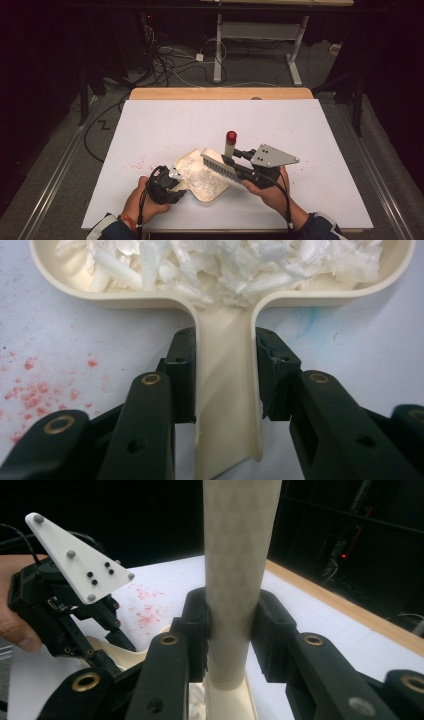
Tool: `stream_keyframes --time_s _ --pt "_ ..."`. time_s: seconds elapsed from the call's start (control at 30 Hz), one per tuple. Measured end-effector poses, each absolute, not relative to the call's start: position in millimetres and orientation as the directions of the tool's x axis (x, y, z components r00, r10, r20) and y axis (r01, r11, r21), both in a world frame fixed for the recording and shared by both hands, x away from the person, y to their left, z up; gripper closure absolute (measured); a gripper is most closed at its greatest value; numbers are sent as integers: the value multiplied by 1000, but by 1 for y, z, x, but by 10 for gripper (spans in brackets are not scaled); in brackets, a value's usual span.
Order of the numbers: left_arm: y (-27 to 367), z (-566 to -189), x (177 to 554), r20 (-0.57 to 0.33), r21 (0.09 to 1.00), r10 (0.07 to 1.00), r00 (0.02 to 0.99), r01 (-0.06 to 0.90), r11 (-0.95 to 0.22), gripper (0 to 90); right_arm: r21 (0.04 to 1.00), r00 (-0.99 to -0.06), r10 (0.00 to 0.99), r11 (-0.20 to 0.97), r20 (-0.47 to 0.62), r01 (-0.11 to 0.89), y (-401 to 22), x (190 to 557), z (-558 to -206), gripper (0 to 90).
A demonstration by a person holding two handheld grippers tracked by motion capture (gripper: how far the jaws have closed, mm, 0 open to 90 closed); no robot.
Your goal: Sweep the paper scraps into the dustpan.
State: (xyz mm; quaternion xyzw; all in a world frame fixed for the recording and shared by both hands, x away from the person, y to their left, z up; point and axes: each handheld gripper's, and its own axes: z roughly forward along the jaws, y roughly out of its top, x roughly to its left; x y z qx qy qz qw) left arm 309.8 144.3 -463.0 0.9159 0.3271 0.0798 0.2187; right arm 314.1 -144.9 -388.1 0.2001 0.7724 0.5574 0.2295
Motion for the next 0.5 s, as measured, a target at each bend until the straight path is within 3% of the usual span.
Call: stream_keyframes --time_s 0.5 --pt "146 -464 311 4 474 650 760 571 -670 630 951 -748 649 298 -139 81 -229 313 -359 708"
